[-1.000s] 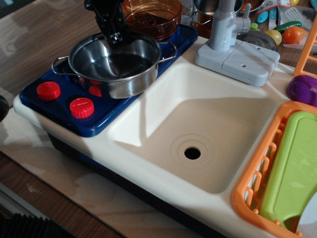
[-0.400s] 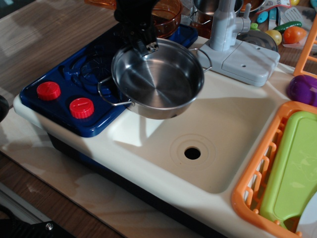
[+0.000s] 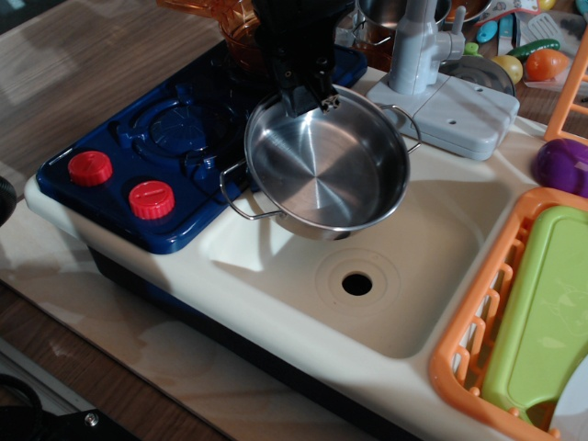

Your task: Put pan from stove to sink

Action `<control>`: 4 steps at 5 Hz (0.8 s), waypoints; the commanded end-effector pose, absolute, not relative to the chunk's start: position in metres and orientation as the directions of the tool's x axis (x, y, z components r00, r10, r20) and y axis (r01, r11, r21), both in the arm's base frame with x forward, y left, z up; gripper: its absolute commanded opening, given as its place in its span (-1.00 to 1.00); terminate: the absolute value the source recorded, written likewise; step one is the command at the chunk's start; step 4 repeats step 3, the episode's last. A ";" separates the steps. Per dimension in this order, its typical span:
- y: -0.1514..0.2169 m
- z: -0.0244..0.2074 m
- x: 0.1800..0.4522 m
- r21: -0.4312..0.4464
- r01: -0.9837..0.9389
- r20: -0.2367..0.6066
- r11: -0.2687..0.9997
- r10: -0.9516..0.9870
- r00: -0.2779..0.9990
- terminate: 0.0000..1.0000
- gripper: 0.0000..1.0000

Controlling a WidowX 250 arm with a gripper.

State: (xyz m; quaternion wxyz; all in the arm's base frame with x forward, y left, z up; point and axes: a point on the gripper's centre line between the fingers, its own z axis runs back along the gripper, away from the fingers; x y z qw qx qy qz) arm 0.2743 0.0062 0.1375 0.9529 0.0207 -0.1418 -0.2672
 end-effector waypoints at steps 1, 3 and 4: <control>-0.004 0.148 0.274 0.140 0.460 0.340 0.877 -0.479 0.809 -1.00 1.00; -0.004 0.148 0.274 0.140 0.460 0.340 0.877 -0.479 0.809 1.00 1.00; -0.004 0.148 0.274 0.140 0.460 0.340 0.877 -0.479 0.809 1.00 1.00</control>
